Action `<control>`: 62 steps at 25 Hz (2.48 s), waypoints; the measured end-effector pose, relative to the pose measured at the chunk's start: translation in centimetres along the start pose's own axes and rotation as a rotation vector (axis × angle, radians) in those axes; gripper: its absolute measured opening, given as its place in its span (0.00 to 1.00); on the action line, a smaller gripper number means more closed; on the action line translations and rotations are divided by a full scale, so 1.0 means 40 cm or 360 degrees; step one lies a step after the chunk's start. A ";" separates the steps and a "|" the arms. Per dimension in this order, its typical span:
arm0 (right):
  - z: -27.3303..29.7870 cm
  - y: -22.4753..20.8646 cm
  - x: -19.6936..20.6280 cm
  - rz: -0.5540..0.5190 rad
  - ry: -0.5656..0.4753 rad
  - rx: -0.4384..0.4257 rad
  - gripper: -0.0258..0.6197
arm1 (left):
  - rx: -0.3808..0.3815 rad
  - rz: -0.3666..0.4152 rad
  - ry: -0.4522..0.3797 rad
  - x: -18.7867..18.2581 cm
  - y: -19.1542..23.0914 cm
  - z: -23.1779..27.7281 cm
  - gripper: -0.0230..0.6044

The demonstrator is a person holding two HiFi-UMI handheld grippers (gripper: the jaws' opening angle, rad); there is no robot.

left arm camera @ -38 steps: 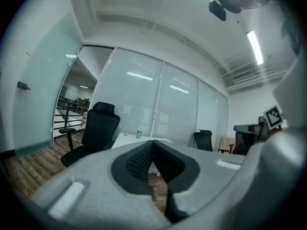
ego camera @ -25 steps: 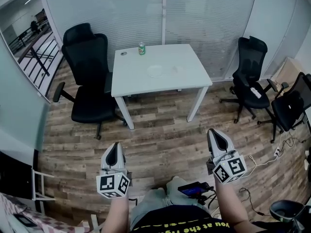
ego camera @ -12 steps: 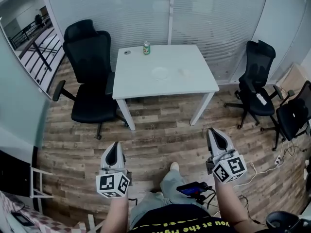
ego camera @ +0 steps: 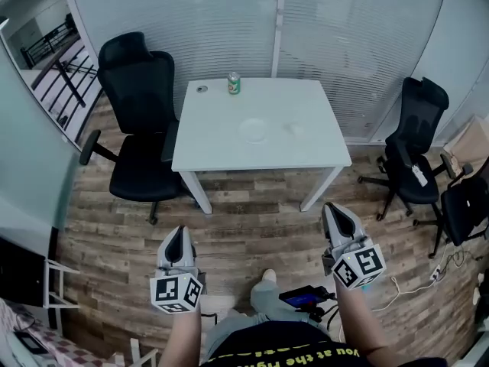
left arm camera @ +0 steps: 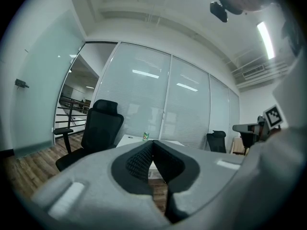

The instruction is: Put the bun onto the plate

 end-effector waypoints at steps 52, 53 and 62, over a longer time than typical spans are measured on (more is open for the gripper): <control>0.174 -0.463 0.012 0.0106 0.0057 -0.0056 0.05 | -0.0073 0.0018 0.0048 0.012 -0.228 0.413 0.04; 0.177 -0.466 0.015 0.0107 0.0059 -0.0057 0.05 | -0.0073 0.0016 0.0050 0.013 -0.227 0.418 0.04; 0.228 -0.489 0.018 0.0104 0.0054 -0.0043 0.05 | -0.0056 0.0010 0.0061 0.017 -0.211 0.481 0.04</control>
Point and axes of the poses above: the fingertips, and each gripper's own axes: z forward along the fingers, y to its left, x out of its underside, the point moved 7 cm from there along -z, backward along the fingers, and after that the axes turned 13 degrees about -x, right-handed, at the moved point
